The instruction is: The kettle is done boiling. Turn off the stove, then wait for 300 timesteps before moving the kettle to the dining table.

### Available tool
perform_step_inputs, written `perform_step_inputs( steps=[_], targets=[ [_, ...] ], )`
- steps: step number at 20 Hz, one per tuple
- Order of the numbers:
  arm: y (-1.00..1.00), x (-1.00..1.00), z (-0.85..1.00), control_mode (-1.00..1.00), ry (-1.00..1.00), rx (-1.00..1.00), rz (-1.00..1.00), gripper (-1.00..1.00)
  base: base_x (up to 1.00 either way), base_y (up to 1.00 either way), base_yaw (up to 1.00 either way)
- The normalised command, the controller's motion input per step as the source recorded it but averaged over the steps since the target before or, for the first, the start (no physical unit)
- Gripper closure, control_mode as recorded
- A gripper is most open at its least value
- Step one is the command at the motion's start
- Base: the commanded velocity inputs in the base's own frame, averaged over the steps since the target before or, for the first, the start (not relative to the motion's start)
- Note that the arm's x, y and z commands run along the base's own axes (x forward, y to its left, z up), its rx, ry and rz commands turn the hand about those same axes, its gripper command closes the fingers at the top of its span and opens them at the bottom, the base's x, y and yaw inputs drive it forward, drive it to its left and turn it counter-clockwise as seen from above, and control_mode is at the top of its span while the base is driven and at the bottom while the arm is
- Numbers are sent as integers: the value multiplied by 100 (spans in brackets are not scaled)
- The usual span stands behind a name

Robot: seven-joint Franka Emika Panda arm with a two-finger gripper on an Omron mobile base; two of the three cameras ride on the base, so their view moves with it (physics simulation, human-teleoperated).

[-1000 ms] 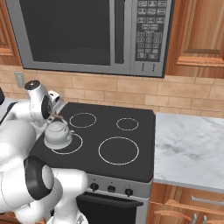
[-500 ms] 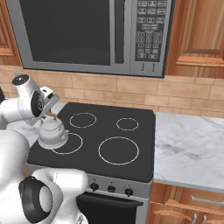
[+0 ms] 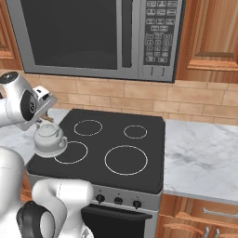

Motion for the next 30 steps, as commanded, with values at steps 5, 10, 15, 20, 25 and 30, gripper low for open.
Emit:
perform_step_inputs(
  steps=[5,10,15,20,25,30],
  targets=[
    [0,-10,16,-100,1,0,-2,100,0,0,0],
    [0,0,0,-100,1,0,0,100,0,0,0],
    [0,-3,0,-100,0,0,-1,100,0,0,0],
    [0,0,0,100,0,0,0,100,-18,0,-21],
    [0,0,0,100,0,0,0,100,-16,0,-37],
    [0,0,0,100,0,0,0,100,-22,-13,-37]
  ],
)
